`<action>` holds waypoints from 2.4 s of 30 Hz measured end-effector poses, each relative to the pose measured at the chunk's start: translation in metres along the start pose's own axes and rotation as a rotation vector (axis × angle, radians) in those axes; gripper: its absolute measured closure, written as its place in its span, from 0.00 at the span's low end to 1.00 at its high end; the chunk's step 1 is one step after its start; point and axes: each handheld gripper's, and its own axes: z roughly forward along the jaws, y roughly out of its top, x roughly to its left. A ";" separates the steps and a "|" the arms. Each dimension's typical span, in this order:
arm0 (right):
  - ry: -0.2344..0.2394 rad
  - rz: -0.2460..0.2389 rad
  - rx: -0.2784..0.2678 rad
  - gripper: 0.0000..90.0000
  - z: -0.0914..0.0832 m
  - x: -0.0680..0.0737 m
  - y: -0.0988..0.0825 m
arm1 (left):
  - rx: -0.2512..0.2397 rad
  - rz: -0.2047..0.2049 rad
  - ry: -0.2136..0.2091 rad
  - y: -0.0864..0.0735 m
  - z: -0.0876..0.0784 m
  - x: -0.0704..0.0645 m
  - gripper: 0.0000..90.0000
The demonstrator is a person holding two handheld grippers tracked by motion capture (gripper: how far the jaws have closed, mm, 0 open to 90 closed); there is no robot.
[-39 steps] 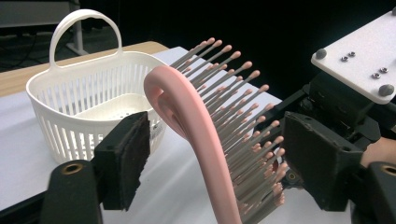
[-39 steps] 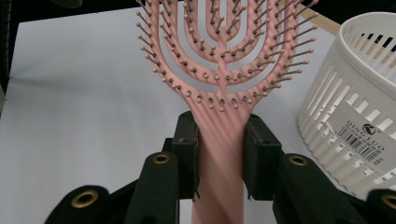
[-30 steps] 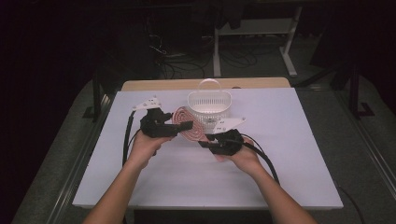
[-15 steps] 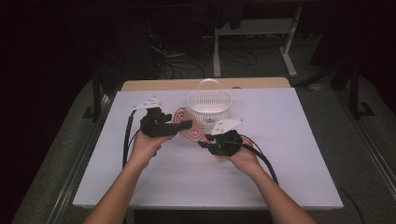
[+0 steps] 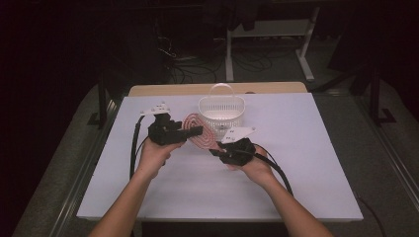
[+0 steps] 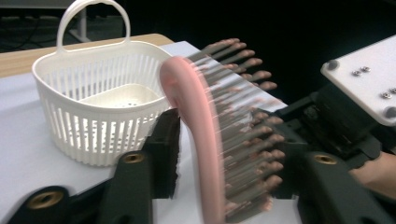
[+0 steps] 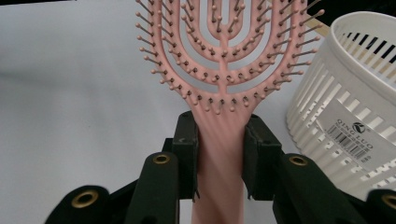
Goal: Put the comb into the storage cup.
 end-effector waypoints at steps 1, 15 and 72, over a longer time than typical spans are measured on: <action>0.001 -0.002 -0.001 0.76 0.000 -0.001 0.000 | 0.000 0.000 -0.001 0.000 0.000 0.000 0.63; 0.000 0.000 0.003 0.76 0.003 0.002 0.000 | -0.010 0.008 -0.002 0.001 -0.001 -0.003 0.68; 0.050 0.096 -0.014 0.40 -0.011 -0.012 -0.007 | -0.088 0.040 0.055 0.009 -0.029 0.005 0.72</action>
